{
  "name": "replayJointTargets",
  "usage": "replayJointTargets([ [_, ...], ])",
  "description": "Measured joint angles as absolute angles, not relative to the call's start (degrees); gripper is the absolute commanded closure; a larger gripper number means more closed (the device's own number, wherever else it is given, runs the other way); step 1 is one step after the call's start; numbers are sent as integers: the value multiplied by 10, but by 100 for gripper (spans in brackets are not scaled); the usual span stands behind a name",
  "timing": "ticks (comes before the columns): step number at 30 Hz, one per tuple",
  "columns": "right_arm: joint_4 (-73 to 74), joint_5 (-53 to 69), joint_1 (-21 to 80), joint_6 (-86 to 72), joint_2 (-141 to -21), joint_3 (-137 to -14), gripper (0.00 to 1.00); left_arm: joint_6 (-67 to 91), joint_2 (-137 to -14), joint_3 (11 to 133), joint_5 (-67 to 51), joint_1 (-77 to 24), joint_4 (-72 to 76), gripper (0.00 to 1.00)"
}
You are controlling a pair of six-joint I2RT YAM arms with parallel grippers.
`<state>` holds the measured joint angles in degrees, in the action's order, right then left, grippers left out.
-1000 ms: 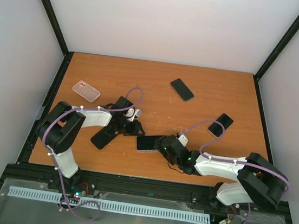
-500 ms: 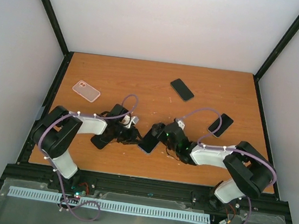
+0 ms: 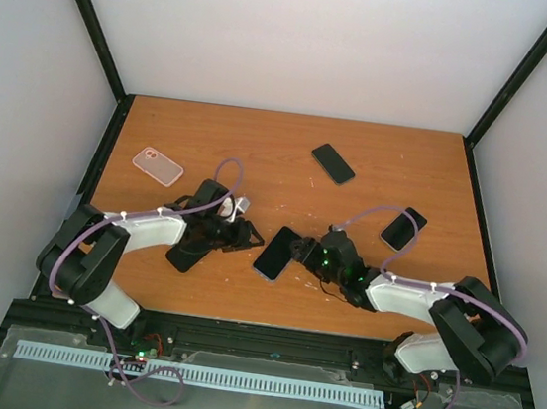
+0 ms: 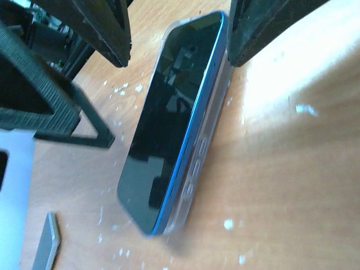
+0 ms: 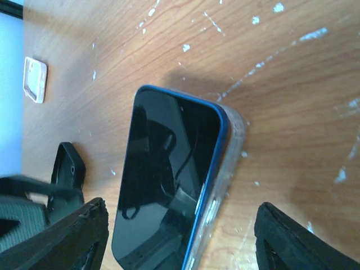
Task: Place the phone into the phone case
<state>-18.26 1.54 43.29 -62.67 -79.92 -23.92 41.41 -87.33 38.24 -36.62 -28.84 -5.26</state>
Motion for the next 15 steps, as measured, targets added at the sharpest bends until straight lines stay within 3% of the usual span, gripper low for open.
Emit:
replayJointTargets([
  [4,-150,6,445,-644,-780,-236,35,376,-892,418,-366,-276,-61,52],
  [15,-213,10,456,-676,-878,-267,39,324,-983,439,-416,-273,-54,72],
])
